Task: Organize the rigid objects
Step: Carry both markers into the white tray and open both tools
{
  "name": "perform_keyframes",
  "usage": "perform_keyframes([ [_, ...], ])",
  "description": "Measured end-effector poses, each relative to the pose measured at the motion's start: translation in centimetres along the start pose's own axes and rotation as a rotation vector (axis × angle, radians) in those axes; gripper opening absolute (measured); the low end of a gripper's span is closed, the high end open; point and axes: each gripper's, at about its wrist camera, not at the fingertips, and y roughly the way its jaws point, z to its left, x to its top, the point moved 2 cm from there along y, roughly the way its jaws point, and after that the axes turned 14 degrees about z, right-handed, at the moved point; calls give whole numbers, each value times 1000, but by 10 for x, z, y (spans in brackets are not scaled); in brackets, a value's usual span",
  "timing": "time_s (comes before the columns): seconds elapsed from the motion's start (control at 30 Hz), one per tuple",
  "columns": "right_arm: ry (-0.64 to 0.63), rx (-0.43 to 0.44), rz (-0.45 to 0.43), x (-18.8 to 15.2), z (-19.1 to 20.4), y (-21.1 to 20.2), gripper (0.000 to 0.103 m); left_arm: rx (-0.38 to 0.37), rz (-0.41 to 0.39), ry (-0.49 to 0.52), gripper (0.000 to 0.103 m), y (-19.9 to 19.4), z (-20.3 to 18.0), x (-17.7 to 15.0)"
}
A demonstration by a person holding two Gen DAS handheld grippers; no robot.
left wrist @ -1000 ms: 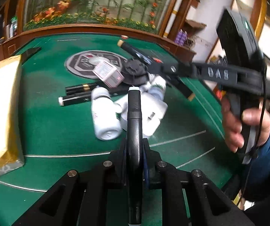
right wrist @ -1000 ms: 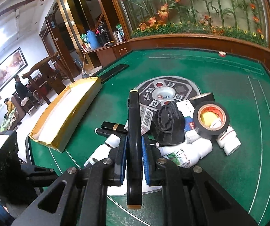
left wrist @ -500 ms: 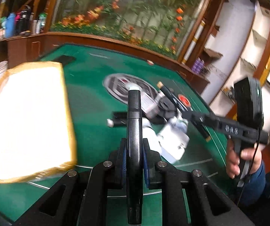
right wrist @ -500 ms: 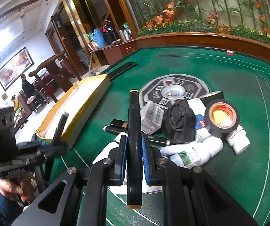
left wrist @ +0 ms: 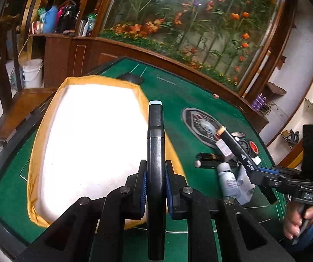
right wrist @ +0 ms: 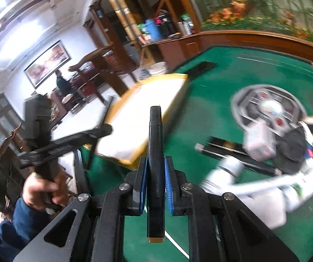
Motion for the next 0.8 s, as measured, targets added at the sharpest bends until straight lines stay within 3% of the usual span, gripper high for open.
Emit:
perform_keyframes([
  [0.23, -39, -2, 18, 58, 45, 36, 14, 33, 59, -9, 15, 11, 22, 29],
  [0.5, 78, -60, 69, 132, 29, 111, 14, 79, 167, -61, 14, 46, 55, 68],
  [0.8, 126, -106, 147, 172, 25, 171, 14, 95, 238, -152, 15, 80, 85, 85],
])
